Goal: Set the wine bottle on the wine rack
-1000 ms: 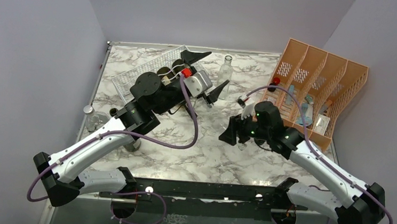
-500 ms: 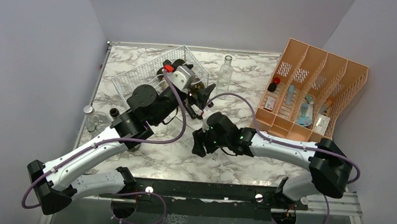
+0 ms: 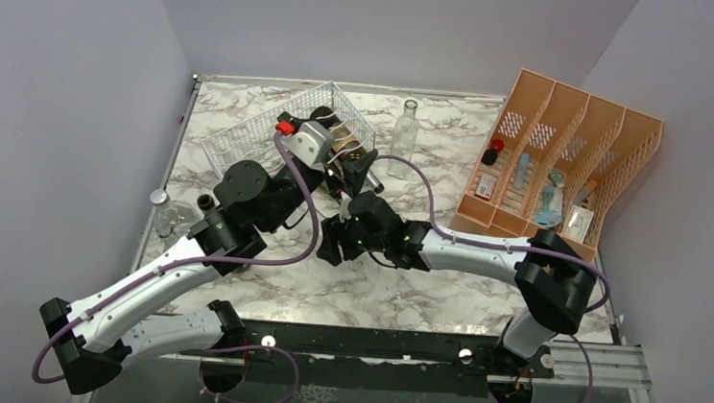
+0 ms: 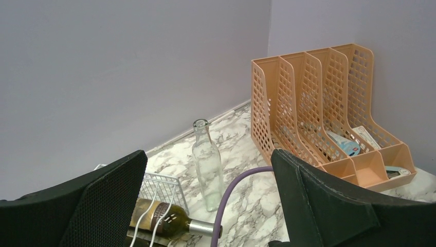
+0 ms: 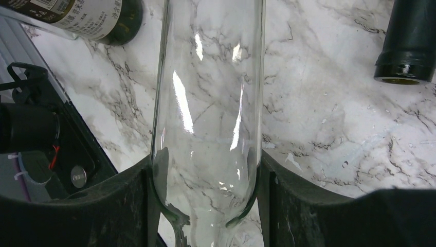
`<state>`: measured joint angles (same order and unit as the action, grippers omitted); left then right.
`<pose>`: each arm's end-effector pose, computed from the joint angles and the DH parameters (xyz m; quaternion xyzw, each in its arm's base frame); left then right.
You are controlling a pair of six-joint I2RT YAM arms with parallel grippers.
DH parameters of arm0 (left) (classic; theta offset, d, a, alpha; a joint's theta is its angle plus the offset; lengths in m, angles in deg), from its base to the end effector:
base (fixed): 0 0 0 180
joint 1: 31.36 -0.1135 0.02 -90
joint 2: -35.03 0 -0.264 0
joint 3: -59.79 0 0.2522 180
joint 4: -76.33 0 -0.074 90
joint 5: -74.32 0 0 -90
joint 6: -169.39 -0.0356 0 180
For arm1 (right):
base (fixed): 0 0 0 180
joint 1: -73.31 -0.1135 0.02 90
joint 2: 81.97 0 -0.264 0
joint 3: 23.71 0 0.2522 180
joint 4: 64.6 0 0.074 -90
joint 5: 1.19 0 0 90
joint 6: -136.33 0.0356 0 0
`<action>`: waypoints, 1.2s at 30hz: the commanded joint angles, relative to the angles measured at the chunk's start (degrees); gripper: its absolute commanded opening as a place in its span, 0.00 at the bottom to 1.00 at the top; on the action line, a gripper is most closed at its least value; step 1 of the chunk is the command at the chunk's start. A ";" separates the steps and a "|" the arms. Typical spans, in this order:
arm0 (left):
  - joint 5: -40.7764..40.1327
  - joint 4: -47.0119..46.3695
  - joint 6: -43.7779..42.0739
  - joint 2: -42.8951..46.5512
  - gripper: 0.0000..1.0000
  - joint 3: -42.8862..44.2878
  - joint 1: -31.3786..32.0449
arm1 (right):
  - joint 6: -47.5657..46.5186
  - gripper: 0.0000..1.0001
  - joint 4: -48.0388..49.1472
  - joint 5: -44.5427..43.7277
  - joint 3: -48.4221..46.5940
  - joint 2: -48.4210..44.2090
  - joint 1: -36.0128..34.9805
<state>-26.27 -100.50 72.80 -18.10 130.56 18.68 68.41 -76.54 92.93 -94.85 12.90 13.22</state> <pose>0.1383 -0.1548 0.4284 0.2250 0.5715 -0.2389 0.7522 0.1784 0.3153 0.2112 -0.3051 0.8353 0.3239 0.3229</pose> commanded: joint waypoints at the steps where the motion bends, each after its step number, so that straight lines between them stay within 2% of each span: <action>1: -1.19 -1.77 0.90 1.26 0.99 -0.85 -0.05 | 0.82 0.01 6.53 -0.88 -3.10 1.35 -0.76; 12: -0.24 -1.77 1.67 0.83 0.99 -1.39 -0.12 | 3.69 0.01 15.73 -5.69 -8.29 8.93 -0.83; 26: -1.07 -1.89 0.04 1.66 0.99 -1.86 -0.13 | 4.42 0.01 17.37 -15.55 -25.43 25.90 -0.79; 31: -1.44 -2.07 -0.26 1.96 0.99 -2.16 -0.14 | 4.51 0.05 14.45 -17.13 -31.78 30.43 -0.76; 36: -1.66 -2.17 -0.36 2.23 0.99 -2.33 -0.13 | 4.33 0.16 12.58 -18.26 -35.48 33.17 -0.49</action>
<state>-26.62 -100.61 72.84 -17.09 128.97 18.62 73.24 -66.09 78.37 -125.85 44.92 12.65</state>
